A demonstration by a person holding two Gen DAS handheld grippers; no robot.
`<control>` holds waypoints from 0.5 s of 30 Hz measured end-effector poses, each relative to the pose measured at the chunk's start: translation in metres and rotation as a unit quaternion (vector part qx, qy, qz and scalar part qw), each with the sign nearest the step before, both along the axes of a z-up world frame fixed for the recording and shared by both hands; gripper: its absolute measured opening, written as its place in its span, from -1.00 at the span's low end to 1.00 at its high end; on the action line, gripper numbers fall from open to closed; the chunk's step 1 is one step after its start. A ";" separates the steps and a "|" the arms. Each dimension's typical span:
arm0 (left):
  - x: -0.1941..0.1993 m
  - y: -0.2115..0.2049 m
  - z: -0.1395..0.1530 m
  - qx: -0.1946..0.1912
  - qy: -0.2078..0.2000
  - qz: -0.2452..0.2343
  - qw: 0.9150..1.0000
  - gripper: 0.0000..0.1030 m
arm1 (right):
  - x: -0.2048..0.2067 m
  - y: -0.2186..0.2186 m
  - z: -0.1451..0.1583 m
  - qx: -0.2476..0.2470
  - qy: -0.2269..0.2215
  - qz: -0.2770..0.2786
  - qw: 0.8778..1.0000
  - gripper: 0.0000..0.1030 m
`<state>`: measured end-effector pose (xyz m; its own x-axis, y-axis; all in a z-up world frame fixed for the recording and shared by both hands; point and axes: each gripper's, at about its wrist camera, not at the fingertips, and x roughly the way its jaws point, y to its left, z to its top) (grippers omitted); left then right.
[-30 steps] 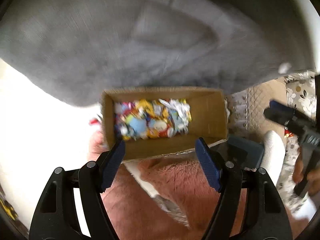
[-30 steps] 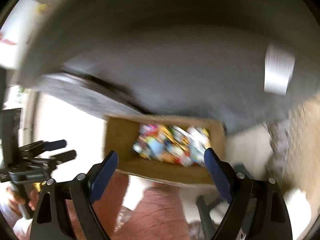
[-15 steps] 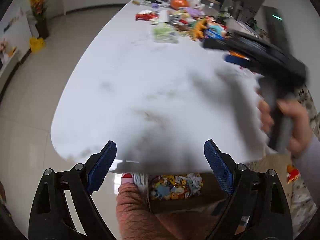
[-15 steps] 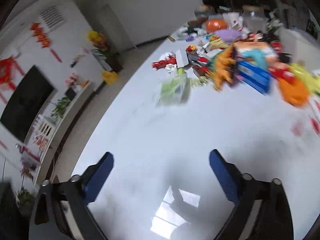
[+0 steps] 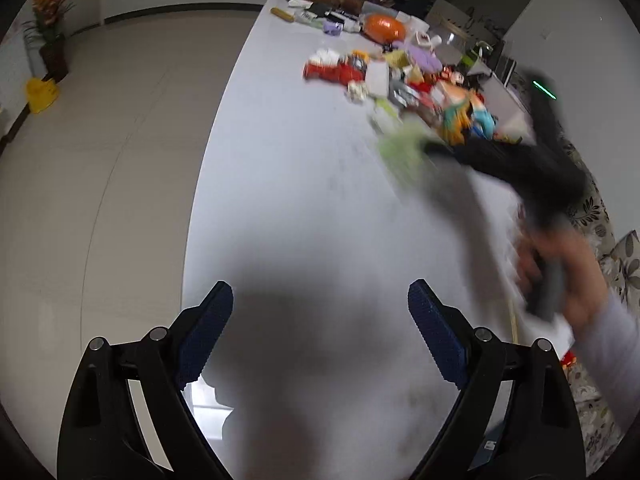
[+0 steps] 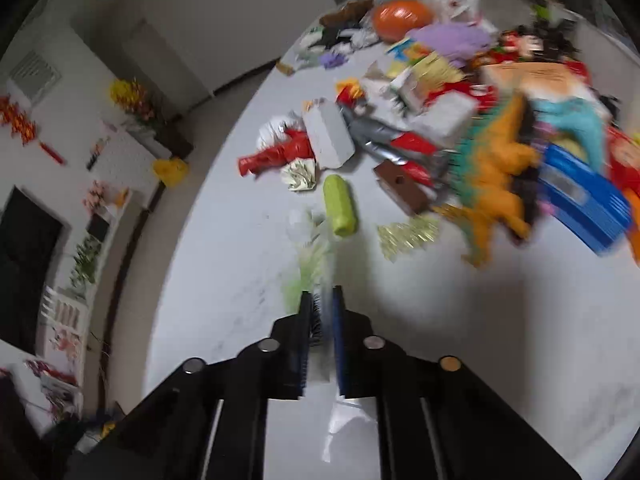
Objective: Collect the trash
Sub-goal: 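Grasp the clear plastic bottle on the table with the right gripper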
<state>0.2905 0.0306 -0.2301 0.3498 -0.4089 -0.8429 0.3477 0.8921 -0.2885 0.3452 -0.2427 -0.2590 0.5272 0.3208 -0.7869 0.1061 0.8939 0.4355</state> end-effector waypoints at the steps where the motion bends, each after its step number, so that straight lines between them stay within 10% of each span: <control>1: 0.018 -0.006 0.001 -0.003 -0.005 -0.007 1.000 0.69 | -0.015 -0.006 0.008 0.008 -0.006 -0.012 1.000 -0.85; 10: 0.133 -0.121 -0.015 -0.013 -0.001 -0.034 0.999 0.69 | -0.145 -0.040 0.055 0.008 -0.011 -0.126 0.992 -0.85; 15: 0.175 -0.184 -0.049 0.082 0.016 -0.001 0.996 0.36 | -0.179 -0.040 0.064 -0.002 -0.016 -0.164 0.986 -0.84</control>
